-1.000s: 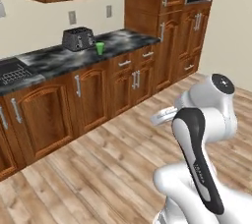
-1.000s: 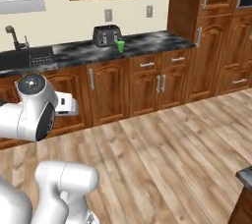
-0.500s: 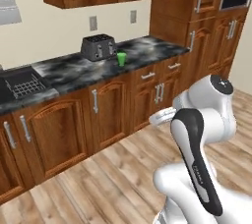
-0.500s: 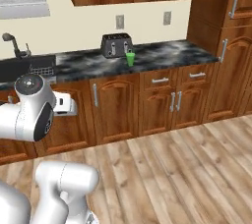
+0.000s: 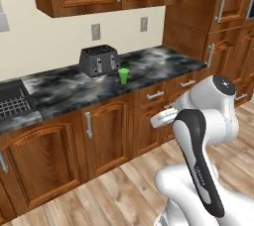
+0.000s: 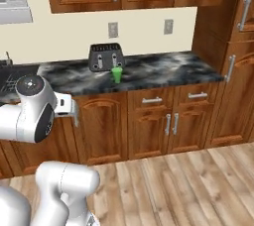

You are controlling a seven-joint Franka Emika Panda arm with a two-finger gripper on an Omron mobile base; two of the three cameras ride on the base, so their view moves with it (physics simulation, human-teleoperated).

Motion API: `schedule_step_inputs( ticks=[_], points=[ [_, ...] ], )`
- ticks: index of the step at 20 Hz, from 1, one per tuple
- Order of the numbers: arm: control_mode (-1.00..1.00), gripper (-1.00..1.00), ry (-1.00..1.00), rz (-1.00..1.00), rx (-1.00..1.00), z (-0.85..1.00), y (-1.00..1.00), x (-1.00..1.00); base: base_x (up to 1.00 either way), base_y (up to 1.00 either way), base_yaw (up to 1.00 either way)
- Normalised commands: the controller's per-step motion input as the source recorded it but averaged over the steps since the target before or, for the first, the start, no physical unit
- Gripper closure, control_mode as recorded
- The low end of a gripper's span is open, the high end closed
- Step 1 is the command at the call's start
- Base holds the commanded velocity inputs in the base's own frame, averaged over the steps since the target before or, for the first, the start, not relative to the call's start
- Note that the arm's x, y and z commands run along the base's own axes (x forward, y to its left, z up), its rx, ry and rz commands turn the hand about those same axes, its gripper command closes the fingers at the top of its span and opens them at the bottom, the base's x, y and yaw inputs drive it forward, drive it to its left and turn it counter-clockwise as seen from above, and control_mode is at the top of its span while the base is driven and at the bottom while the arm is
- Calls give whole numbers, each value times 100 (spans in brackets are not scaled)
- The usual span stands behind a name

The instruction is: Place the pitcher and cup on the dining counter for serving.

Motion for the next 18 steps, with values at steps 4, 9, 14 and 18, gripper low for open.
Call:
schedule_step_inputs(
  ticks=[4, 9, 14, 18],
  points=[
    [100, -100, 0, 0, 0, 0, 0, 0, 100, -59, 27],
    [100, -100, 0, 0, 0, 0, 0, 0, 100, -57, 34],
    [100, -100, 0, 0, 0, 0, 0, 0, 99, -21, 46],
    [100, -100, 0, 0, 0, 0, 0, 0, 75, -19, 36]
  ],
)
